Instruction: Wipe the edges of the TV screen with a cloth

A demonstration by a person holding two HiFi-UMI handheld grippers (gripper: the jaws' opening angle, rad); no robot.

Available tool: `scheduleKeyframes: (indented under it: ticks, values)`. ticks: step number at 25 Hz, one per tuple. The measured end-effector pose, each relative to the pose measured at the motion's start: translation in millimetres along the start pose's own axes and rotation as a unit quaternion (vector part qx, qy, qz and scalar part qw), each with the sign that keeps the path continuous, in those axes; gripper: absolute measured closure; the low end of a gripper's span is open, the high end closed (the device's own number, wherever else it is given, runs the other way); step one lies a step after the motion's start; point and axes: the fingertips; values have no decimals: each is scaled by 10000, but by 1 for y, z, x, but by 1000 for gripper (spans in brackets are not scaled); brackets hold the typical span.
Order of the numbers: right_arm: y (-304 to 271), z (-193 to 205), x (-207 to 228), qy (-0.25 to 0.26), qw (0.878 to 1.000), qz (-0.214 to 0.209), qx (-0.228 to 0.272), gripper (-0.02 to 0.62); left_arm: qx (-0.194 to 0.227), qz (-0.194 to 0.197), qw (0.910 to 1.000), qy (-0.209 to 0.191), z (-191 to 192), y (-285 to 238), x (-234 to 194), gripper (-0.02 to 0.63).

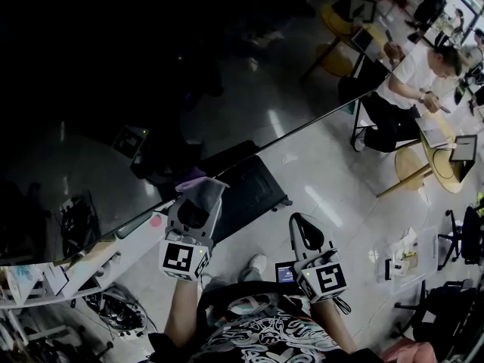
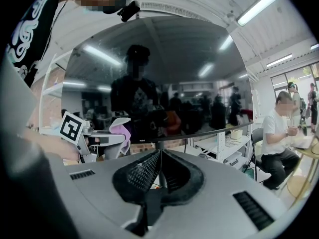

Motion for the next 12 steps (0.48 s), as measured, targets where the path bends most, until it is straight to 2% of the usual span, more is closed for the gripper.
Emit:
scheduleKeyframes:
  ticks: [4, 7, 12]
  values:
    - [2, 5, 11, -55, 10000, 60, -34, 565, 7, 25, 10000, -17, 0, -9, 3, 408]
    - [5, 11, 21, 31, 9993, 201, -317, 565, -9, 53, 10000, -17, -1, -15, 4, 408]
    - [5, 13, 40, 19, 9998, 127, -134, 565, -10, 87, 10000, -37, -4, -32, 13, 408]
Point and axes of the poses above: the fingertips, and each gripper's own axes: y backward along the fingers, x to its right, z out of its underside, and after that the axes turned 11 degrees about z, right-handed
